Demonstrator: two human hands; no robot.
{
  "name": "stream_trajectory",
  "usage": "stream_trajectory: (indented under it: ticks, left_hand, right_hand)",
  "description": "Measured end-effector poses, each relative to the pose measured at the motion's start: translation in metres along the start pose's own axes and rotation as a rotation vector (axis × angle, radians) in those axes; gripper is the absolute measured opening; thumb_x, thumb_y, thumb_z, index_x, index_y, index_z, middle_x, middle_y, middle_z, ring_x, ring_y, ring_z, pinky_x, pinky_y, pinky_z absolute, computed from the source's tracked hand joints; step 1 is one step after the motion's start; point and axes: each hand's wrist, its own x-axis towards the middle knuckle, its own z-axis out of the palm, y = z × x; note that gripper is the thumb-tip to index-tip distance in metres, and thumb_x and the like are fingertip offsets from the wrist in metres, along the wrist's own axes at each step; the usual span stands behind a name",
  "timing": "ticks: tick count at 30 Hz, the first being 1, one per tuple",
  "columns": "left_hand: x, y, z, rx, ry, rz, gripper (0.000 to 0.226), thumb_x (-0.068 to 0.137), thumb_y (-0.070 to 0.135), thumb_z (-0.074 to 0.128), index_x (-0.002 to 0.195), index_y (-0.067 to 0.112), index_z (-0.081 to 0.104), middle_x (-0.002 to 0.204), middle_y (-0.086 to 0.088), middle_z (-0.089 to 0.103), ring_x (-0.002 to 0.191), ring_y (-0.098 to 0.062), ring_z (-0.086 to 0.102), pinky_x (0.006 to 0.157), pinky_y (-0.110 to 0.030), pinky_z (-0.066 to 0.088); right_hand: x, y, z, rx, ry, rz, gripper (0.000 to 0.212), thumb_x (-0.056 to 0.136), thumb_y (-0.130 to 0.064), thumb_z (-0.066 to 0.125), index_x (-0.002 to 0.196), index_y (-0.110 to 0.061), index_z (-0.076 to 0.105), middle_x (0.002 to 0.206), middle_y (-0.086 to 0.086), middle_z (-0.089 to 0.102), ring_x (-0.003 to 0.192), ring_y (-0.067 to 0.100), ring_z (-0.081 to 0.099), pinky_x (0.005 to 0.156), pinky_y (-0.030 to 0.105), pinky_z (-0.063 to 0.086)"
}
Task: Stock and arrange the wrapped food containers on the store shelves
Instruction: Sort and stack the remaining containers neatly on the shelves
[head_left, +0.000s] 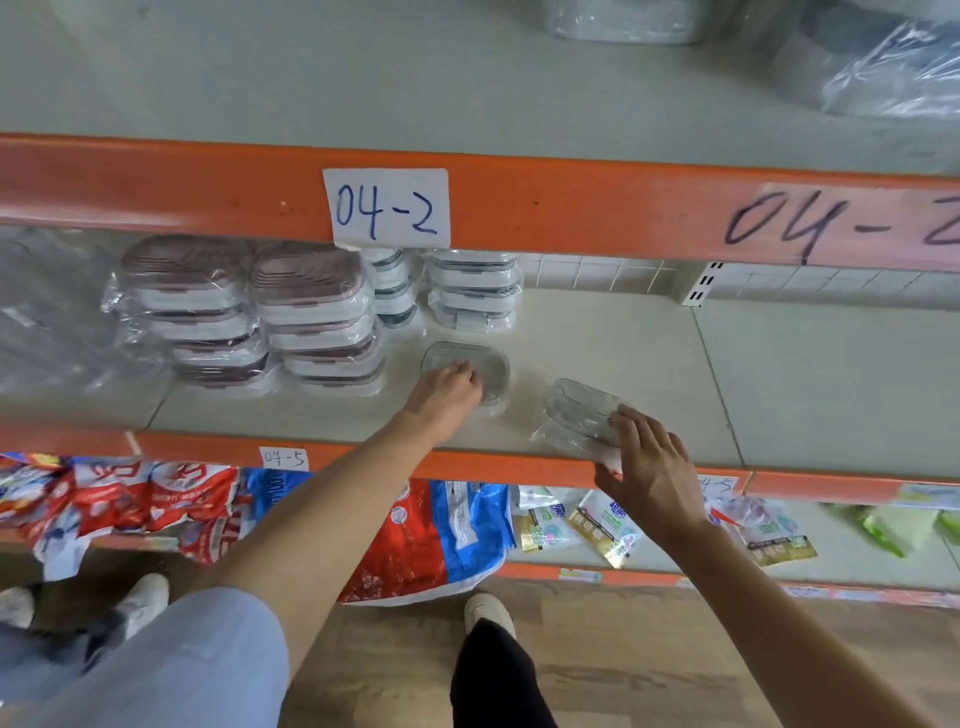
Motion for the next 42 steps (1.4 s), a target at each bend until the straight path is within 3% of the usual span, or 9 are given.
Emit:
stream_trajectory:
  ticks: [4, 7, 10, 15, 21, 24, 30, 35, 42]
  left_hand:
    - [-0.009, -0.010, -0.001, -0.193, 0.067, 0.003, 0.037, 0.087, 0.022, 0.064, 0.120, 0.007, 0.056, 0.127, -0.007, 0.052, 0.120, -0.023, 0.046, 0.107, -0.033, 0.034]
    - [-0.007, -0.014, 0.001, -0.248, -0.073, -0.093, 0.085, 0.085, 0.038, 0.064, 0.147, 0.002, 0.018, 0.156, -0.014, 0.014, 0.143, -0.030, 0.016, 0.117, -0.034, 0.009]
    - [-0.006, -0.013, 0.013, -0.197, -0.180, -0.155, 0.099, 0.090, 0.045, 0.055, 0.148, 0.002, -0.013, 0.157, -0.015, -0.016, 0.146, -0.029, -0.009, 0.116, -0.036, -0.006]
    - [-0.007, -0.006, 0.017, -0.176, -0.135, -0.164, 0.102, 0.087, 0.049, 0.058, 0.148, 0.001, -0.008, 0.156, -0.014, 0.000, 0.145, -0.030, 0.001, 0.119, -0.042, 0.007]
    - [-0.006, -0.004, 0.015, -0.305, -0.150, -0.191, 0.104, 0.072, 0.058, 0.070, 0.144, 0.007, 0.015, 0.140, -0.011, 0.020, 0.129, -0.029, 0.023, 0.100, -0.043, 0.043]
    - [-0.014, -0.002, 0.005, -0.328, -0.118, -0.184, 0.095, 0.069, 0.053, 0.075, 0.138, 0.009, 0.026, 0.134, -0.010, 0.024, 0.123, -0.027, 0.027, 0.094, -0.041, 0.048]
    - [-0.058, 0.014, -0.038, -0.191, -0.052, -0.072, 0.090, 0.067, 0.050, 0.076, 0.135, 0.014, 0.030, 0.131, -0.007, 0.029, 0.118, -0.025, 0.033, 0.088, -0.038, 0.046]
    - [-0.123, 0.001, -0.088, -0.101, 0.093, -0.026, 0.094, 0.049, 0.054, 0.082, 0.125, 0.009, 0.048, 0.116, -0.011, 0.047, 0.103, -0.027, 0.048, 0.076, -0.038, 0.049]
    - [-0.208, -0.032, -0.183, -0.129, 0.535, -0.076, 0.109, 0.046, 0.065, 0.080, 0.129, 0.006, 0.042, 0.118, -0.009, 0.038, 0.102, -0.027, 0.040, 0.086, -0.043, 0.048]
  right_hand:
    - [-0.002, -0.004, -0.014, -0.001, -0.040, 0.001, 0.063, 0.047, -0.012, 0.091, 0.100, 0.008, 0.063, 0.105, 0.024, 0.065, 0.096, 0.040, 0.065, 0.072, 0.047, 0.053]
    - [0.011, -0.003, -0.011, -0.039, -0.086, 0.014, 0.063, 0.054, -0.011, 0.088, 0.106, 0.009, 0.059, 0.117, 0.028, 0.060, 0.111, 0.043, 0.058, 0.084, 0.050, 0.049]
    - [0.031, -0.001, -0.001, -0.097, -0.165, 0.078, 0.054, 0.082, -0.017, 0.066, 0.127, 0.002, 0.044, 0.145, 0.021, 0.036, 0.137, 0.032, 0.031, 0.106, 0.042, 0.029]
    - [0.035, -0.002, 0.018, -0.159, -0.234, 0.083, 0.044, 0.090, -0.028, 0.050, 0.127, -0.010, 0.036, 0.140, 0.009, 0.034, 0.131, 0.024, 0.029, 0.103, 0.034, 0.028]
    - [0.059, 0.009, 0.024, -0.050, -0.409, 0.168, 0.095, 0.084, -0.040, 0.064, 0.148, -0.006, 0.003, 0.156, 0.011, 0.007, 0.144, 0.026, 0.006, 0.116, 0.043, 0.011]
    - [0.058, 0.005, 0.013, -0.111, -0.329, 0.130, 0.084, 0.080, -0.028, 0.067, 0.144, -0.007, 0.017, 0.142, 0.009, 0.027, 0.130, 0.026, 0.027, 0.108, 0.041, 0.025]
    - [0.016, -0.016, -0.028, -0.154, -0.229, 0.060, 0.082, 0.073, -0.025, 0.069, 0.141, -0.005, 0.028, 0.135, 0.010, 0.038, 0.122, 0.029, 0.038, 0.107, 0.040, 0.025]
    - [-0.023, -0.050, -0.076, -0.070, -0.060, 0.002, 0.089, 0.043, -0.022, 0.087, 0.122, 0.003, 0.056, 0.112, 0.017, 0.060, 0.100, 0.035, 0.059, 0.091, 0.046, 0.047]
    - [-0.029, -0.084, -0.184, -0.063, 0.188, -0.205, 0.098, 0.042, -0.029, 0.084, 0.129, -0.002, 0.049, 0.118, 0.016, 0.058, 0.110, 0.029, 0.042, 0.094, 0.045, 0.036]
